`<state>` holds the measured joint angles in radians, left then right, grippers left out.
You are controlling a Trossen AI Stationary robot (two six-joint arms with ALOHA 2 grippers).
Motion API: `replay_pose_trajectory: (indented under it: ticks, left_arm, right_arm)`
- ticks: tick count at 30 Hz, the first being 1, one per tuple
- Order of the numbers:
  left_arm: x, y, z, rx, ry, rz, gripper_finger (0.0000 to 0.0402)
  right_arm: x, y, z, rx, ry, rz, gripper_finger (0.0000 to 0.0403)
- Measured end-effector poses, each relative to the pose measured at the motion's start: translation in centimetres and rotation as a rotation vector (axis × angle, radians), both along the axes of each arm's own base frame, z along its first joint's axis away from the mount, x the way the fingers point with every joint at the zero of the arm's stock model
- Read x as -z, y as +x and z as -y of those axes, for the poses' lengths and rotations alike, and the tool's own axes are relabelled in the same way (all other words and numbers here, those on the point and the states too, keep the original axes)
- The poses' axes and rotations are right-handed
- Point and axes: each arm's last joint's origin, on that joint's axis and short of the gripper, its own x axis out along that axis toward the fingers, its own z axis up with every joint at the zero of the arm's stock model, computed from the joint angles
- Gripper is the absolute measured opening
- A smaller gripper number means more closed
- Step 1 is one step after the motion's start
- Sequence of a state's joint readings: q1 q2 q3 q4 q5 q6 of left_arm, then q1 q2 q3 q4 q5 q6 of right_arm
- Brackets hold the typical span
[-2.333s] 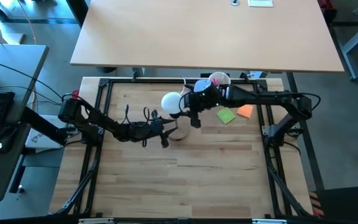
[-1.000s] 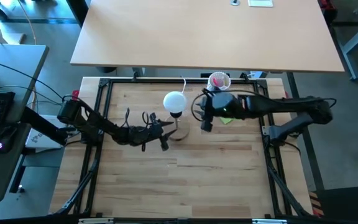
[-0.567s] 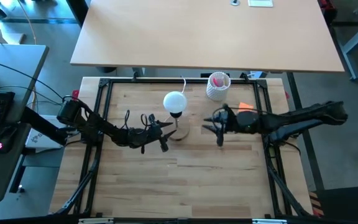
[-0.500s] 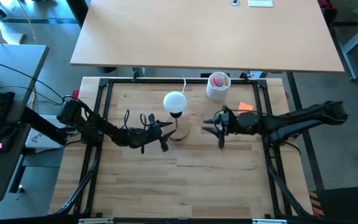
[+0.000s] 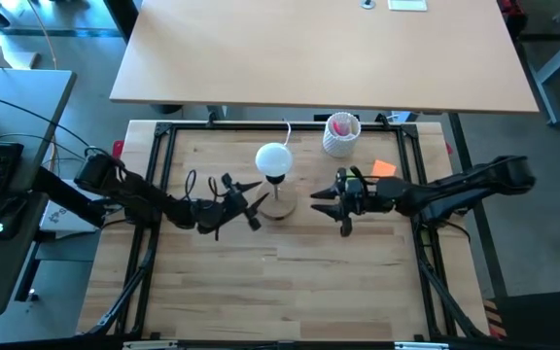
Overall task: Screw lightbulb
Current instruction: Insert the white lightbulb into the brown lamp
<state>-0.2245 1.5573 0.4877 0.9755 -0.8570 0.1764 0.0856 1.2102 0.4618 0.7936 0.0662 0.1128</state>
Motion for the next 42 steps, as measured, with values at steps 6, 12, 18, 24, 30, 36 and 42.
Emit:
replay_pose_trajectory:
  ticks: [6,12,18,24,30,36,42]
  left_arm:
    - [-0.1,-0.6,0.0,-0.042,-0.038,-0.036,0.0174]
    - [-1.0,-1.2,-0.1,-0.052,-0.063,-0.028,0.0174]
    - [-1.5,-2.9,-0.2,-0.149,-0.047,-0.116,0.0174]
    - [-1.8,-4.7,-0.5,-0.209,-0.102,-0.146,0.0174]
    - [-1.9,-5.2,-0.2,-0.2,-0.121,-0.144,0.0174]
    - [-1.7,-5.6,0.2,-0.215,-0.086,-0.173,0.0174]
    - [-1.5,-5.6,0.2,-0.188,-0.091,-0.175,0.0174]
  right_arm:
    - [0.9,1.1,-0.1,-0.008,0.012,0.006,0.0167]
    - [0.6,3.5,-0.3,-0.014,0.003,0.0,0.0213]
    - [0.6,5.5,-0.5,-0.012,-0.071,-0.036,0.0222]
    - [0.9,6.1,-0.6,-0.014,-0.074,-0.076,0.0222]
    - [1.0,6.1,-0.6,-0.01,-0.049,-0.085,0.0222]
    - [1.2,6.1,-0.6,-0.011,-0.051,-0.107,0.0222]
    - [1.3,6.1,-0.6,-0.011,-0.061,-0.116,0.0222]
